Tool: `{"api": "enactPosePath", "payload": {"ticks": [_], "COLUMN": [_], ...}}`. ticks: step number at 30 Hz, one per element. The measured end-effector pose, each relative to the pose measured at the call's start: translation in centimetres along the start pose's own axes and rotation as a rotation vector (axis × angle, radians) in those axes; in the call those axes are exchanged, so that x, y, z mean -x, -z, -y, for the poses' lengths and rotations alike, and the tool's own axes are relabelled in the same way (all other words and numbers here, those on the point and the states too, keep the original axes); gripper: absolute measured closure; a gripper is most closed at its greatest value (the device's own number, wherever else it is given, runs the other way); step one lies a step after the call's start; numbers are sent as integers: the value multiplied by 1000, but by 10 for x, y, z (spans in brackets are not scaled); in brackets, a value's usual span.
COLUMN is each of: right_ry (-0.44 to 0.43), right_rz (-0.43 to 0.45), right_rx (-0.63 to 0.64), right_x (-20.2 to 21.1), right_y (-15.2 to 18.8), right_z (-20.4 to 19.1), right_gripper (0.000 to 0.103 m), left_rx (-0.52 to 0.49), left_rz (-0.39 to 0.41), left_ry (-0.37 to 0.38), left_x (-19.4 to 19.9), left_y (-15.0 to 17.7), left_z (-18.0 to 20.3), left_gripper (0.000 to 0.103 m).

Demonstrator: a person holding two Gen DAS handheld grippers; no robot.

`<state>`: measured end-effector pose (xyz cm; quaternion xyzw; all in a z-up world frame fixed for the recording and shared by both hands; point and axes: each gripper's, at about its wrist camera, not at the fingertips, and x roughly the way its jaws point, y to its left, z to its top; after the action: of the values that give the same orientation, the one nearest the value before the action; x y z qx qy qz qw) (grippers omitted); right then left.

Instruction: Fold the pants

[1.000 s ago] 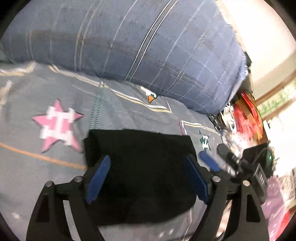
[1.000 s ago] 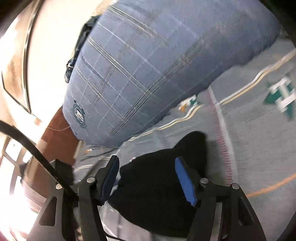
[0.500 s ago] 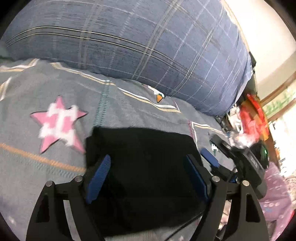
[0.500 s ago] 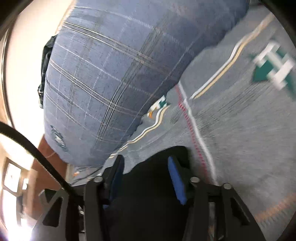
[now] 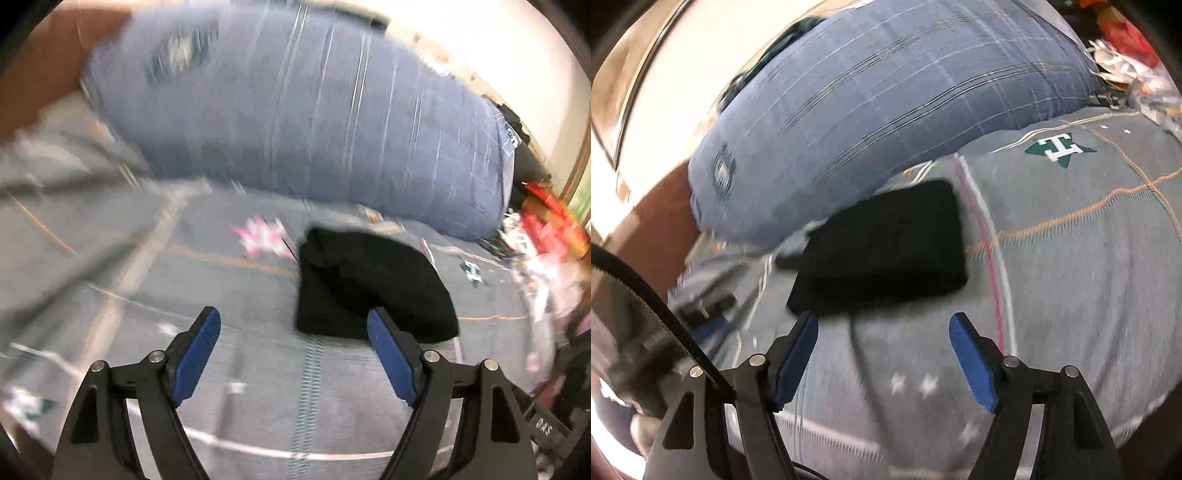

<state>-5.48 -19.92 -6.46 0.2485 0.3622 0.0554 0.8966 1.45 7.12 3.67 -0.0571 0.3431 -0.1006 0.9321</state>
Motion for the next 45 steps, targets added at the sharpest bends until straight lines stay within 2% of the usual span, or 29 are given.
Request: {"api": "enactPosePath", "payload": {"ticks": [2, 3, 5, 7, 10, 13, 15, 18, 24, 28, 33, 45], "right_ry": [19, 24, 34, 38, 32, 31, 34, -13, 22, 65, 97, 102], "right_rz": [15, 27, 58, 89, 109, 111, 124, 95, 38, 3, 5, 5], "right_rx": [48, 67, 106, 137, 178, 229, 242, 242, 262, 222, 165, 215], "right_x": [12, 18, 32, 45, 58, 62, 60, 54, 45, 41, 43, 43], "right_y": [12, 15, 20, 25, 33, 39, 32, 26, 53, 60, 59, 64], "right_z": [-13, -19, -32, -43, -57, -68, -74, -84, -88, -73, -55, -62], "right_gripper": [25, 24, 23, 21, 19, 18, 18, 18, 18, 18, 17, 16], "left_rx": [-19, -17, 4, 28, 49, 48, 60, 70, 1, -68, -81, -91], "left_rz": [106, 151, 257, 325, 387, 407, 397, 387, 335, 263, 224, 121], "left_ry": [-67, -97, -158, -195, -214, -225, -222, -219, -272, -253, -230, -175], "left_x": [34, 50, 87, 113, 134, 142, 145, 153, 146, 129, 122, 105], "left_y": [3, 4, 6, 8, 7, 4, 1, 2, 12, 20, 27, 34], "left_z": [4, 5, 5, 4, 2, 2, -1, -4, 16, 31, 36, 42], "left_gripper": [10, 0, 0, 0, 0, 0, 0, 0, 0, 0, 0, 0]}}
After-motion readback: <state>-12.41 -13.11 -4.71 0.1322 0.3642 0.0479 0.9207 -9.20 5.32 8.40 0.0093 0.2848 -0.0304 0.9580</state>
